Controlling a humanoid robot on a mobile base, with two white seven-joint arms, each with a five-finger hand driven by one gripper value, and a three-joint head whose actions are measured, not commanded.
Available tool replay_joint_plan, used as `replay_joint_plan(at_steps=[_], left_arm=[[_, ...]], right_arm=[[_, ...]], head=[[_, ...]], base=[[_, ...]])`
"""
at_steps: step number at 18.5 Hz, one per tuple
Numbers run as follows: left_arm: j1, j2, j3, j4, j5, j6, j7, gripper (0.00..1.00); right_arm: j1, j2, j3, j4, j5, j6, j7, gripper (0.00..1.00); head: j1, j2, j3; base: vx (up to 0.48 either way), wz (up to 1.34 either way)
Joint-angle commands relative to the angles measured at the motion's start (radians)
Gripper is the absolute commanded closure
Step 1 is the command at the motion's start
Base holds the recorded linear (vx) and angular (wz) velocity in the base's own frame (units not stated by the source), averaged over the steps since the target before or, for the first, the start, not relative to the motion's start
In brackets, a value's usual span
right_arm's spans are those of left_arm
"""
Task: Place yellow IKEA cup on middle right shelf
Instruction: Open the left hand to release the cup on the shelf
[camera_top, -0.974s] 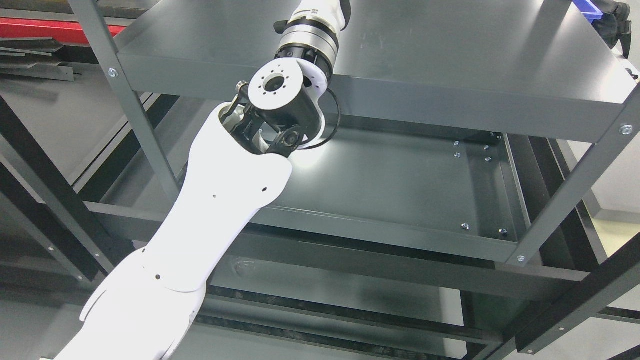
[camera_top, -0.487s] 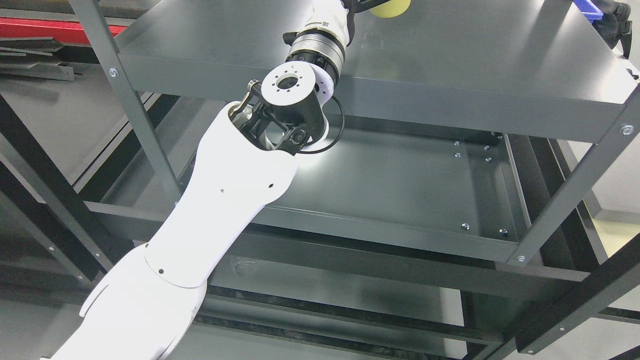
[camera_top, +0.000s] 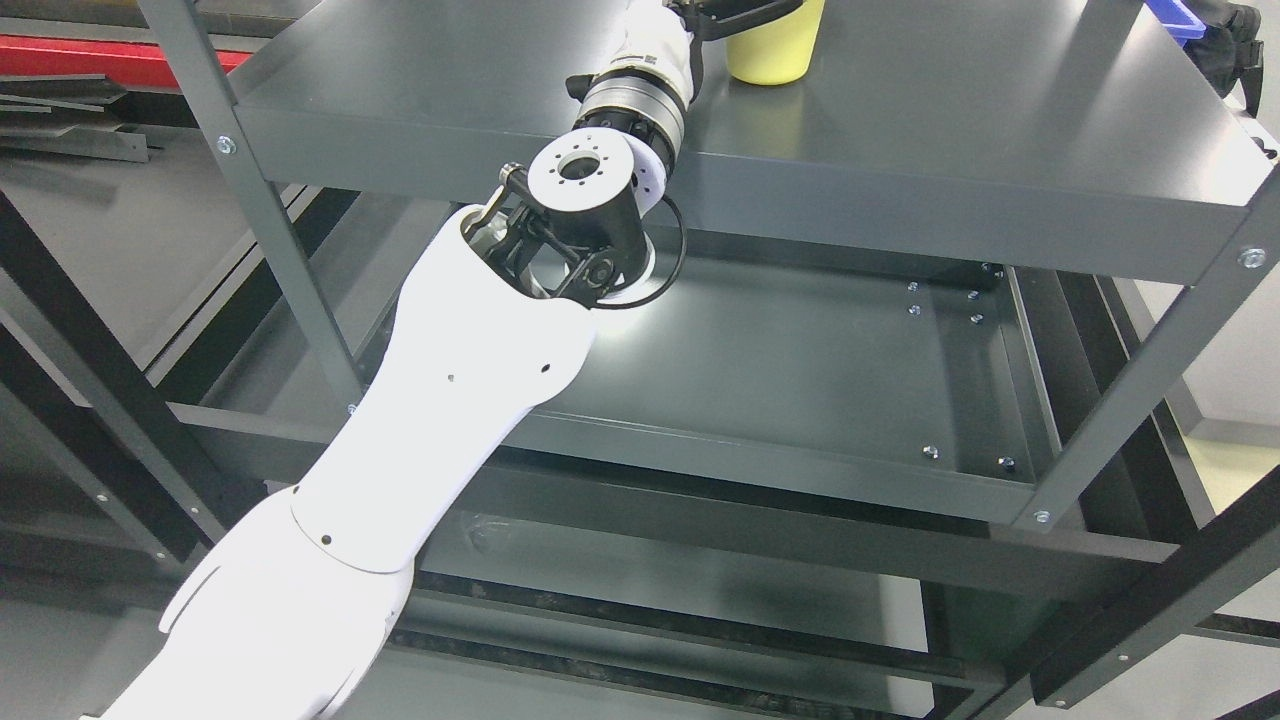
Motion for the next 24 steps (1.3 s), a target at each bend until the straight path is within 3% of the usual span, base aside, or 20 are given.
replay_joint_plan(at_steps=[1,24], left_arm=[[0.003,0.017,0.027,0.024,-0.049,-0.001,-0.004,0.01],[0.029,0.017,-0.007,-0.1,-0.043,-0.016,-0.004,0.01]], right_arm=[[0.014,-0.017,0.017,0.0,-0.025,0.001,-0.001,0.01],[0.014,-0.017,0.017,0.0,-0.025,0.001,-0.001,0.01]], head=[[0.0,0.0,0.0],[0.0,0.0,0.0]], base=[[0.0,0.0],[0.0,0.0]])
